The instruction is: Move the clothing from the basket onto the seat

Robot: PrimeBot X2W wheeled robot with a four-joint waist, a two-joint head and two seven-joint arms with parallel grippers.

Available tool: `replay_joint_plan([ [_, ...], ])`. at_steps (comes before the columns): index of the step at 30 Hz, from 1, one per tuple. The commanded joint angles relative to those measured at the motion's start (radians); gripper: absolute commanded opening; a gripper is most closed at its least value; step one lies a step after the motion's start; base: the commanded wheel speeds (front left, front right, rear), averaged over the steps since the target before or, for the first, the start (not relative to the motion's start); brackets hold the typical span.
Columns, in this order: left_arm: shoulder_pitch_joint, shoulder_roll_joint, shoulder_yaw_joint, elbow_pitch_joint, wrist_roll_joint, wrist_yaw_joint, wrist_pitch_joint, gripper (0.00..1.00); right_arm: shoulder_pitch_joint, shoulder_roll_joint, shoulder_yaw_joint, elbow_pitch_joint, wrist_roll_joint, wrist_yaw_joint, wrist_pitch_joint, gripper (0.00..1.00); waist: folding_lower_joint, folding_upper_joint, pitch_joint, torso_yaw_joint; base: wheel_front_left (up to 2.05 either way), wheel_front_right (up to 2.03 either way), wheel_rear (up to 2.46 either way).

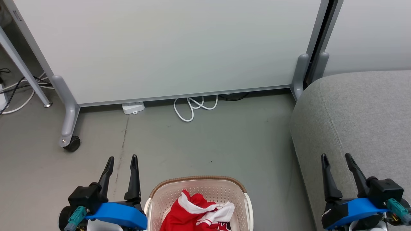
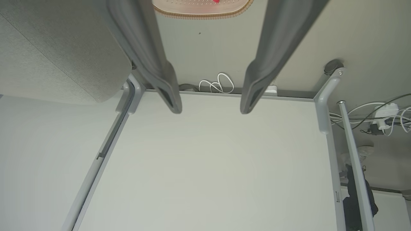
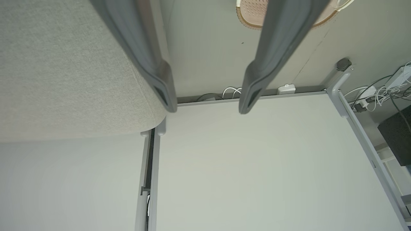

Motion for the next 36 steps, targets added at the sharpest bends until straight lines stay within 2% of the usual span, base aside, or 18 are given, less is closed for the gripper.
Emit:
replay_joint_plan([
  [1,-0.01,0.001,-0.001,0.0,0.027,-0.004,-0.012,1.0,0.005,-0.007,0.0,-0.001,-0.03,0.002,-0.012,1.0,0.0,0.0,-0.001,0.001,0.0,0.0,0.0],
  [22,-0.011,-0.007,-0.015,0.011,0.17,-0.007,-0.047,1.0,0.003,-0.008,-0.003,0.008,-0.174,0.002,-0.051,1.0,0.0,0.0,0.0,0.01,0.0,0.0,0.0],
  [36,-0.012,-0.011,-0.006,0.016,0.163,-0.008,-0.046,1.0,-0.002,-0.007,0.002,0.014,-0.163,0.002,-0.052,1.0,0.0,0.0,0.003,0.009,0.0,0.0,0.0],
])
